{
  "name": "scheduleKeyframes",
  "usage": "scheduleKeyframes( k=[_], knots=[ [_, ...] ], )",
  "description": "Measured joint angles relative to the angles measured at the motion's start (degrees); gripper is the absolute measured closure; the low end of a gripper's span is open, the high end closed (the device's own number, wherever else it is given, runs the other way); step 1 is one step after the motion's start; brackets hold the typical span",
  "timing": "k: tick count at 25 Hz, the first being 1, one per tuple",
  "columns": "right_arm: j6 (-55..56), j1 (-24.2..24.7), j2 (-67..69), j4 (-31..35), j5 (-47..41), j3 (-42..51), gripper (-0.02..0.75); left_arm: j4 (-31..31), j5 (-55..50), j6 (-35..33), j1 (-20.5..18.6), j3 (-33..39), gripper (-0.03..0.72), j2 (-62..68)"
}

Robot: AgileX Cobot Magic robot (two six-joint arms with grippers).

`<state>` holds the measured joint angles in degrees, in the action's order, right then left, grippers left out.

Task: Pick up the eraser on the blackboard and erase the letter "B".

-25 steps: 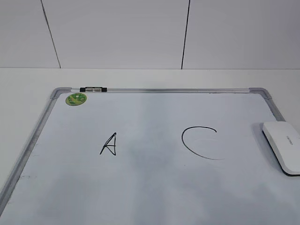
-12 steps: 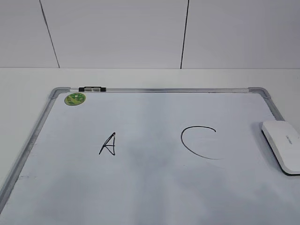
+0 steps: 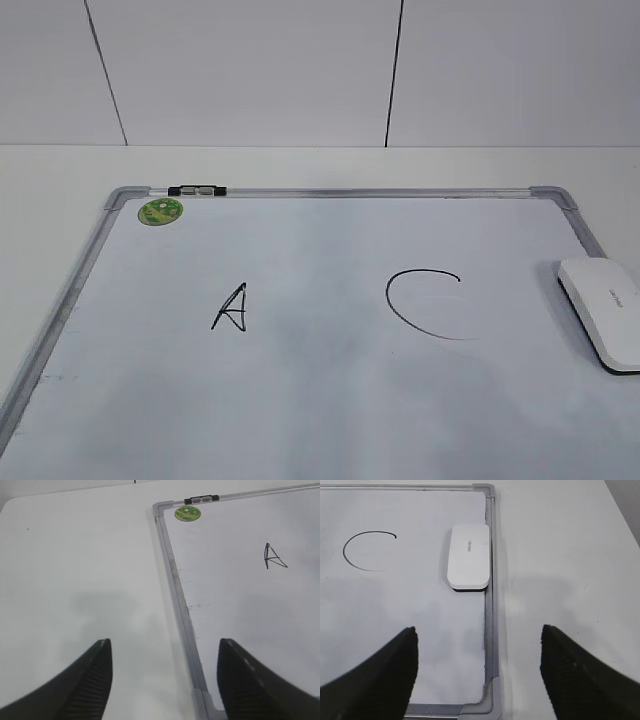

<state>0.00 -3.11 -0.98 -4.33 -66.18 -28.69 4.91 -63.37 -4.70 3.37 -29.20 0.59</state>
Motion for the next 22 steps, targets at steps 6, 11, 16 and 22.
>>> scheduleKeyframes(
  k=[6, 11, 16, 22],
  knots=[
    [0.0, 0.0, 0.0, -0.09, 0.12, 0.1, 0.144, 0.34, 0.0, 0.0, 0.0, 0.0, 0.209, 0.0],
    [0.0, 0.0, 0.0, -0.09, 0.12, 0.1, 0.144, 0.34, 0.0, 0.0, 0.0, 0.0, 0.22, 0.0],
    [0.0, 0.0, 0.0, -0.22, 0.12, 0.1, 0.144, 0.34, 0.0, 0.0, 0.0, 0.0, 0.221, 0.0],
    [0.0, 0.0, 0.0, -0.22, 0.23, 0.1, 0.144, 0.34, 0.0, 0.0, 0.0, 0.0, 0.225, 0.0]
  ],
)
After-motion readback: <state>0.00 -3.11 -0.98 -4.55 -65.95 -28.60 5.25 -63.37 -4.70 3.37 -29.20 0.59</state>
